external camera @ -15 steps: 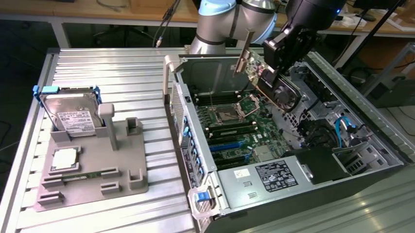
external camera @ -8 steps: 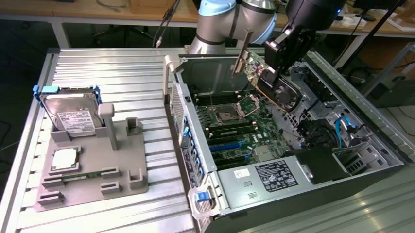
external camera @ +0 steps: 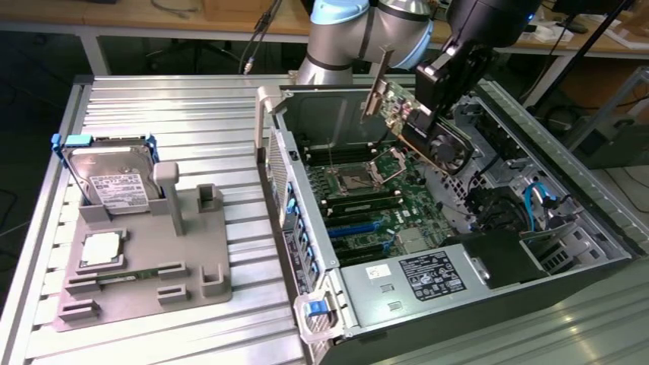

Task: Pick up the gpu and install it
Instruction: 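Insert the gpu into the slot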

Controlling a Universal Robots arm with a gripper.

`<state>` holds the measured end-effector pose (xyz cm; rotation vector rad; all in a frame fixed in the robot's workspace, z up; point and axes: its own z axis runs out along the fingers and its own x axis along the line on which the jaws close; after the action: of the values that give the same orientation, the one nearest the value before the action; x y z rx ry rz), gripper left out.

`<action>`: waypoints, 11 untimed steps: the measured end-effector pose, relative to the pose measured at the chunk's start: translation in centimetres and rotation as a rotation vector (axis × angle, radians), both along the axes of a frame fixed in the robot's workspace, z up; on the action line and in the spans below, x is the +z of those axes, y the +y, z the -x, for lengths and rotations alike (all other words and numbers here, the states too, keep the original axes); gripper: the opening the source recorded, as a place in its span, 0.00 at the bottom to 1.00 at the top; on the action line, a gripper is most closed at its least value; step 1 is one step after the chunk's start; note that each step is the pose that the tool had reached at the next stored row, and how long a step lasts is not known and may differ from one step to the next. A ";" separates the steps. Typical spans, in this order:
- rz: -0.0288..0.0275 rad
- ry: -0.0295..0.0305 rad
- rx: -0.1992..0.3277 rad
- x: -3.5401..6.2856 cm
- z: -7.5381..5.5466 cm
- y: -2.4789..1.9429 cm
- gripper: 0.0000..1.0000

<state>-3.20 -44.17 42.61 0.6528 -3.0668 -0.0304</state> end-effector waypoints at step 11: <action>0.0002 0.0000 0.058 0.00 0.0 0.00 0.27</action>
<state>-3.20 -44.17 42.61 0.7415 -3.0460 -0.0298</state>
